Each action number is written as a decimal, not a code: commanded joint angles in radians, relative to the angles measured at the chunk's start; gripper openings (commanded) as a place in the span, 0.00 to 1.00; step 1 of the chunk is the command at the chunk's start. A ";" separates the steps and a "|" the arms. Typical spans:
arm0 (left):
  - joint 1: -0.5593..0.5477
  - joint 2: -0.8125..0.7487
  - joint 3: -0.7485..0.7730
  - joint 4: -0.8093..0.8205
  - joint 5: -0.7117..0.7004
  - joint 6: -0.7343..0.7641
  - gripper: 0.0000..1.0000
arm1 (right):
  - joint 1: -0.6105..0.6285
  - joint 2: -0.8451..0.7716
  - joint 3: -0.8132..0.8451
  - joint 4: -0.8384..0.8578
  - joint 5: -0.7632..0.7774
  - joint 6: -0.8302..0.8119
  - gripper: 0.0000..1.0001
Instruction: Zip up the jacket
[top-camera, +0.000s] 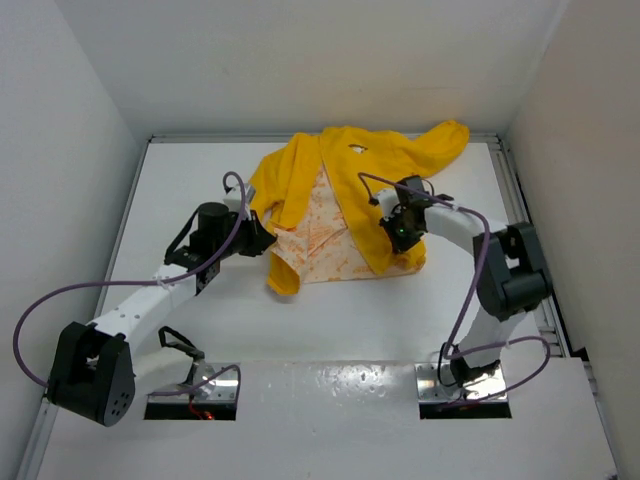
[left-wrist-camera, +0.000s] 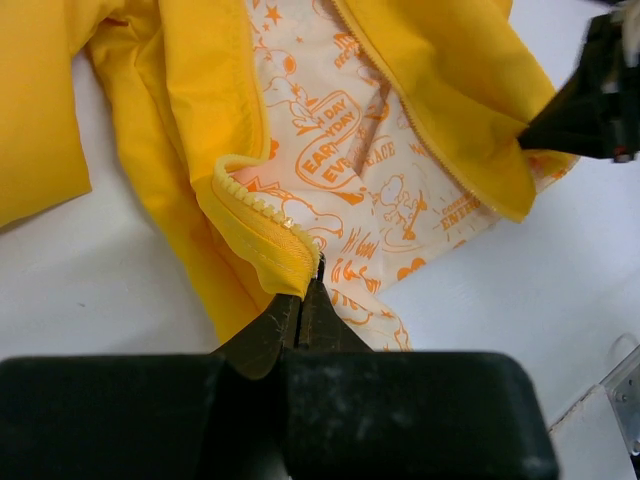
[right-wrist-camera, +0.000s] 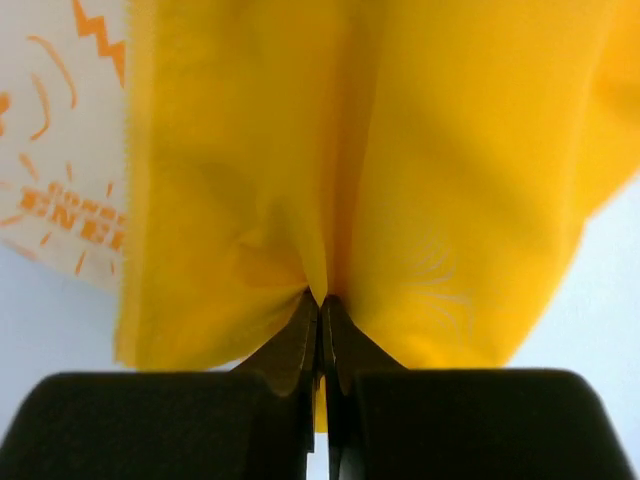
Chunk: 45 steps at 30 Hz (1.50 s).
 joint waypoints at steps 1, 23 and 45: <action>0.005 -0.009 -0.011 0.050 0.000 0.003 0.00 | -0.079 -0.195 -0.073 -0.051 -0.131 -0.003 0.00; 0.005 -0.018 -0.020 0.033 -0.022 0.013 0.00 | 0.162 -0.187 0.128 -0.290 -0.147 0.040 0.70; 0.015 -0.018 -0.020 0.033 -0.040 0.013 0.00 | 0.143 0.151 0.218 -0.347 -0.026 0.080 0.61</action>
